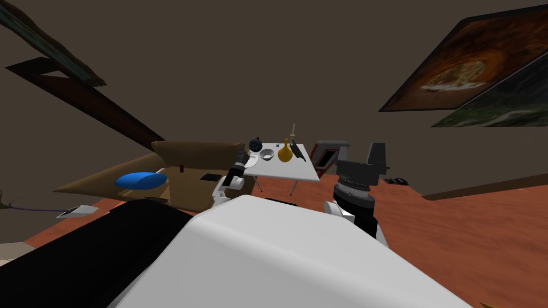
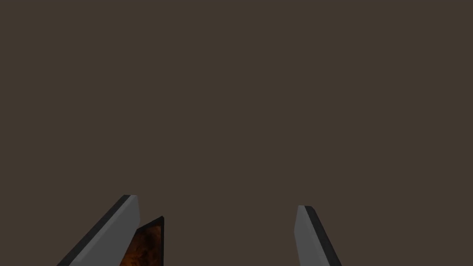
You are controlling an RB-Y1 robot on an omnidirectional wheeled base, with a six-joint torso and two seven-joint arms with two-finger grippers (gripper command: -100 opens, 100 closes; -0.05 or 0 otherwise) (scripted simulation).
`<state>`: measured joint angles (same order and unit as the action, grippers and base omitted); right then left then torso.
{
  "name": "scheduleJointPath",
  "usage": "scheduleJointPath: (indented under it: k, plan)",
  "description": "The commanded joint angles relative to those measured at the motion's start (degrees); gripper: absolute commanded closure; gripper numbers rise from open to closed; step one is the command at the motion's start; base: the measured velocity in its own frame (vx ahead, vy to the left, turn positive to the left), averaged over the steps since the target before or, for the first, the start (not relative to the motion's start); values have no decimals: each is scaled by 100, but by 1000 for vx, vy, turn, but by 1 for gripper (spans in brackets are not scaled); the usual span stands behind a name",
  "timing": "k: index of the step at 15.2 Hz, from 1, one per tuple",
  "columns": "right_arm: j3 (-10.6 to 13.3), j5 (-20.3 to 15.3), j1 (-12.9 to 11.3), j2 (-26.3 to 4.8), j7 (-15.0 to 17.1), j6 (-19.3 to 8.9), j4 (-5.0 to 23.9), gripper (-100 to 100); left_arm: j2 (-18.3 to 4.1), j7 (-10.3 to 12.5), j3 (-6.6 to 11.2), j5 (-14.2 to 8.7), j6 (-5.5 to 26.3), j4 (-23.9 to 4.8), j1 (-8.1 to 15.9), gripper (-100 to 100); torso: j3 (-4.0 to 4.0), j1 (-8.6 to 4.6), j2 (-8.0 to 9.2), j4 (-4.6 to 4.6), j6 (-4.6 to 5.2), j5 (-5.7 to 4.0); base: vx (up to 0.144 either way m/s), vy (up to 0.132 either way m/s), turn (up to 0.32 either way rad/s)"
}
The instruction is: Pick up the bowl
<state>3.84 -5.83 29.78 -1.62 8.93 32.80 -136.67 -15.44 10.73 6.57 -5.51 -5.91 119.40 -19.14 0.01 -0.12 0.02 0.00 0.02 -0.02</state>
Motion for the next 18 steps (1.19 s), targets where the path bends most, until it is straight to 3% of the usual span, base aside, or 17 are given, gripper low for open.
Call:
scheduleJointPath:
  k: [1,5,6,9,13,15,16,18]
  plan:
    - [0,0,0,0,0,0,0,0,-64,24,46,-33,286,-72,74,-100,0,0,0,0,0,0,-8,-40,-86]
    - [0,0,0,0,0,0,0,0,-165,62,121,-87,728,-186,192,-100,-1,-2,-2,0,0,-1,-2,-29,-61]
    - [0,0,0,0,0,0,0,0,-264,101,199,-142,881,-303,314,-100,-1,1,-2,0,-2,0,-3,-27,-79]
    - [0,0,0,0,0,0,0,0,-264,101,199,-142,1103,-303,314,-100,0,1,0,0,-2,0,-6,-23,-46]
    - [0,0,0,0,0,0,0,0,-456,182,360,-258,1648,-547,567,-100,0,1,0,0,-2,0,-4,-30,-77]
    - [0,0,0,0,0,0,0,0,-456,182,360,-258,1881,-547,567,-100,0,-2,0,0,0,0,-5,-32,-78]
    - [0,0,0,0,0,0,0,0,-548,223,443,-317,2053,-672,697,-100,0,-1,0,0,-2,0,-3,-36,-84]
    - [0,0,0,0,0,0,0,0,-548,223,443,-317,2281,-672,697,-100,0,-3,0,0,-1,-1,-4,-35,-66]
